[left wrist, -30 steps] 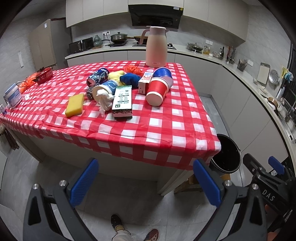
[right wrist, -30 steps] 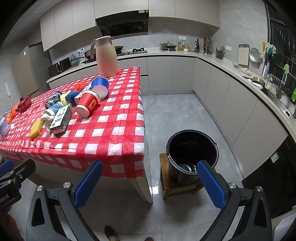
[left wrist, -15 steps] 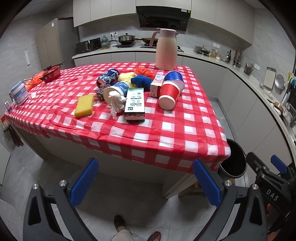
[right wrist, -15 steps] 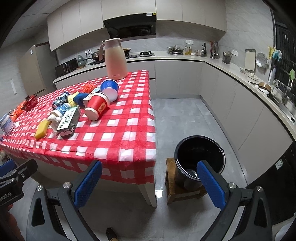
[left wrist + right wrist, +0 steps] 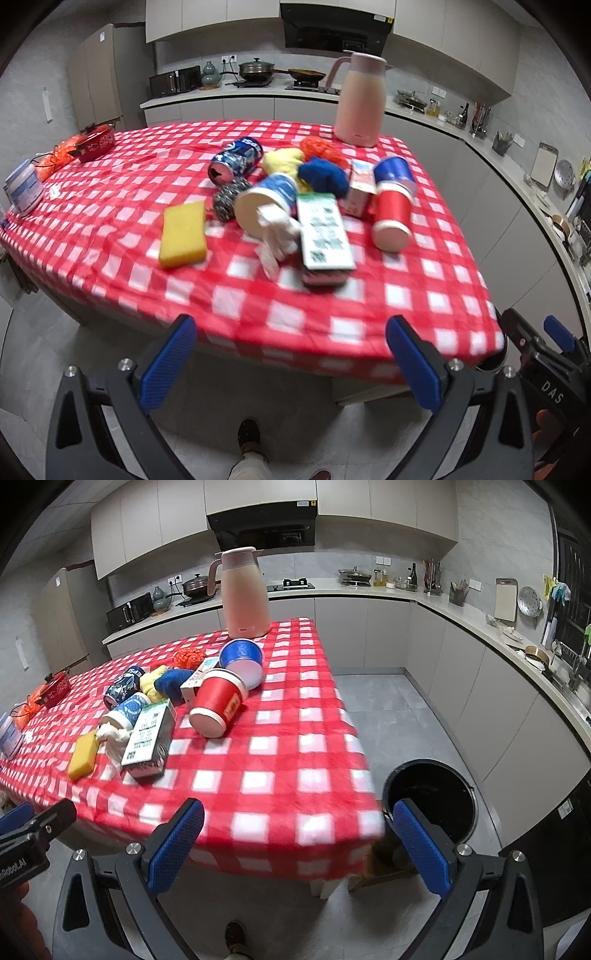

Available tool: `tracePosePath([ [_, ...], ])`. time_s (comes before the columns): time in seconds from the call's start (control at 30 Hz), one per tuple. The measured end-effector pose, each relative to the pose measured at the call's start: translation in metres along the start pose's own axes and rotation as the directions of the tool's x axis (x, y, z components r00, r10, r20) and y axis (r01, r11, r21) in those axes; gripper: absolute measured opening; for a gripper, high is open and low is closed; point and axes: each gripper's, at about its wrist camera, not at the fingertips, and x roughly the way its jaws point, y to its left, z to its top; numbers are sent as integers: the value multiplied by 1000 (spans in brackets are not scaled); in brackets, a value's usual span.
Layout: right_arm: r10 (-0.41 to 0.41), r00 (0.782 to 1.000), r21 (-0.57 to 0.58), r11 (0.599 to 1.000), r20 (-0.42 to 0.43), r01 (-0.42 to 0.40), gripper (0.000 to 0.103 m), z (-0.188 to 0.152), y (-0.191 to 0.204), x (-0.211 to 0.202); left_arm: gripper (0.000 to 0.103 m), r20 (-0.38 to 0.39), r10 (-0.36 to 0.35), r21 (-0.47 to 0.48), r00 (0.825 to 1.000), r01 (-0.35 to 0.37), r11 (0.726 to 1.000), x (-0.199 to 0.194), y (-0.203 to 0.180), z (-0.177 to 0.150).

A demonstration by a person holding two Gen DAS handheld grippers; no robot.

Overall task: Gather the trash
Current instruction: 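Grasp the blue patterned paper cup with the left gripper while the right gripper grasps the red paper cup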

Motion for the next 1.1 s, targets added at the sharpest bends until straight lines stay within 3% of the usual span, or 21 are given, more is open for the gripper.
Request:
tracePosePath([
  [0.27, -24, 1000, 37, 999, -15, 24, 103, 29, 54, 37, 102, -15, -58, 48, 998, 58, 997, 47, 44, 50],
  [0.53, -54, 998, 110, 992, -14, 56, 103, 50, 82, 64, 101, -42, -123, 116, 992, 127, 985, 87, 56, 90],
  [0.63, -61, 998, 125, 990, -25, 64, 103, 60, 84, 77, 98, -63, -142, 136, 988, 149, 979, 103, 53, 101],
  [0.8, -49, 998, 136, 989, -36, 54, 103, 77, 83, 108, 83, -111, -170, 166, 979, 187, 968, 129, 44, 111],
  [0.93, -35, 998, 141, 989, -49, 42, 103, 88, 81, 130, 78, -154, -182, 174, 971, 208, 962, 148, 36, 114],
  [1.0, -27, 998, 140, 990, -59, 35, 103, 92, 80, 140, 70, -179, -178, 183, 968, 210, 960, 158, 33, 114],
  [1.1, -17, 997, 140, 990, -78, 28, 103, 95, 78, 156, 68, -192, -188, 174, 963, 222, 959, 165, 34, 113],
])
